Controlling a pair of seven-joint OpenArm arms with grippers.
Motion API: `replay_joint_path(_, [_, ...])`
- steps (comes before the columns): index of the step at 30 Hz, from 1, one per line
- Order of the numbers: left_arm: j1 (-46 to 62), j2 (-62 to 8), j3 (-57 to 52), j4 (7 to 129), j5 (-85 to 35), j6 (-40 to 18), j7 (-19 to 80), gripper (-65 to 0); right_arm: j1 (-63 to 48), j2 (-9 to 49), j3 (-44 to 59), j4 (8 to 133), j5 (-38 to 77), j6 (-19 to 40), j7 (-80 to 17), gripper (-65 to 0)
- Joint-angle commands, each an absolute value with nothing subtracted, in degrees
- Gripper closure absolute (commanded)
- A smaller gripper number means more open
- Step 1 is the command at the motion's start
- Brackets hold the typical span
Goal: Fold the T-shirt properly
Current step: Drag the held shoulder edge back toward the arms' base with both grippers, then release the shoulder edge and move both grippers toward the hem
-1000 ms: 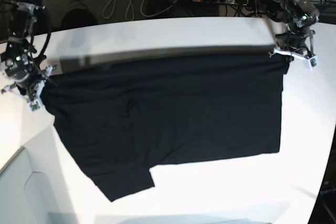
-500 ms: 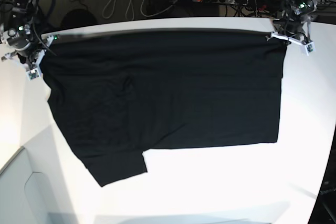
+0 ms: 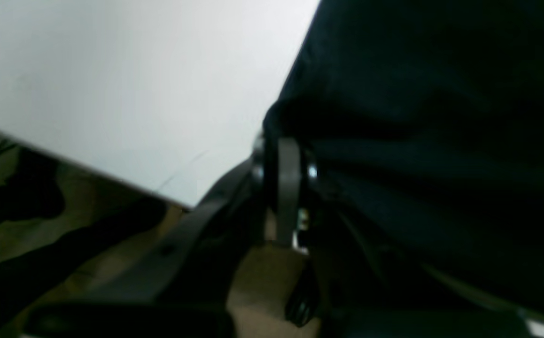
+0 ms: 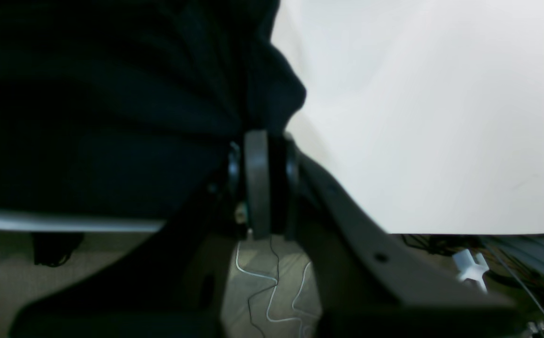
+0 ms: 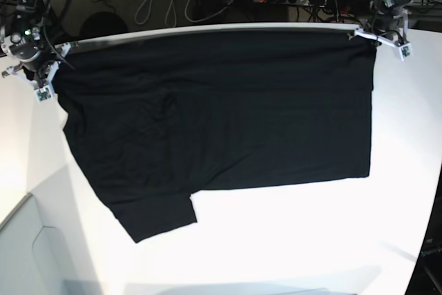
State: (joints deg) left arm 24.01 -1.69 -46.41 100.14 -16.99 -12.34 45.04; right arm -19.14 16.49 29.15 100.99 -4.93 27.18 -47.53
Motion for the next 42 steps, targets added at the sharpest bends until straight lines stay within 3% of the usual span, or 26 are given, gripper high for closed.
replay_joint_path(1, [24.31,-2.07,-46.81,101.14,-17.1,-12.26,44.26,0.0,-19.12,17.54,29.76,102.02,-5.32,27.74,-46.73,-0.3])
replay_joint_path(12, [25.19,-2.33,-46.81,100.62,-17.01,-12.18,44.53,0.0,-19.3,17.45,29.76,102.02,-5.32,27.82,-46.73,-0.6])
replay_joint_path(14, [25.54,-2.33,-46.81,101.05,-17.01,-12.18,44.53,-2.9,-19.3,17.45,29.76,102.02,-5.32,27.82,-46.73,-1.7])
replay_joint_path(19, [25.63,-2.15,-47.96,101.14,-17.1,-12.18,44.53,-18.8,-19.38,17.45,29.76,102.02,-5.14,27.82,-46.73,-17.3])
replay_joint_path(24, [25.36,-2.07,-49.98,101.14,-17.1,-12.18,44.53,-19.0,-19.38,17.45,29.76,102.02,-5.14,27.82,-46.73,-35.1])
replay_joint_path(26, [25.36,-2.15,-50.07,101.14,-17.1,-12.18,44.53,-19.0,-19.38,17.45,29.93,102.02,-5.14,28.35,-46.73,-38.5])
replay_joint_path(33, [24.92,-2.07,-53.67,105.27,-19.74,-12.26,44.53,-19.3,-18.59,16.13,35.47,102.11,-5.32,32.57,-46.73,-39.2])
replay_joint_path(42, [21.76,-2.59,-53.58,111.69,-23.34,-12.18,44.44,-19.3,-13.85,16.22,35.21,103.52,-5.32,32.57,-46.9,-39.2])
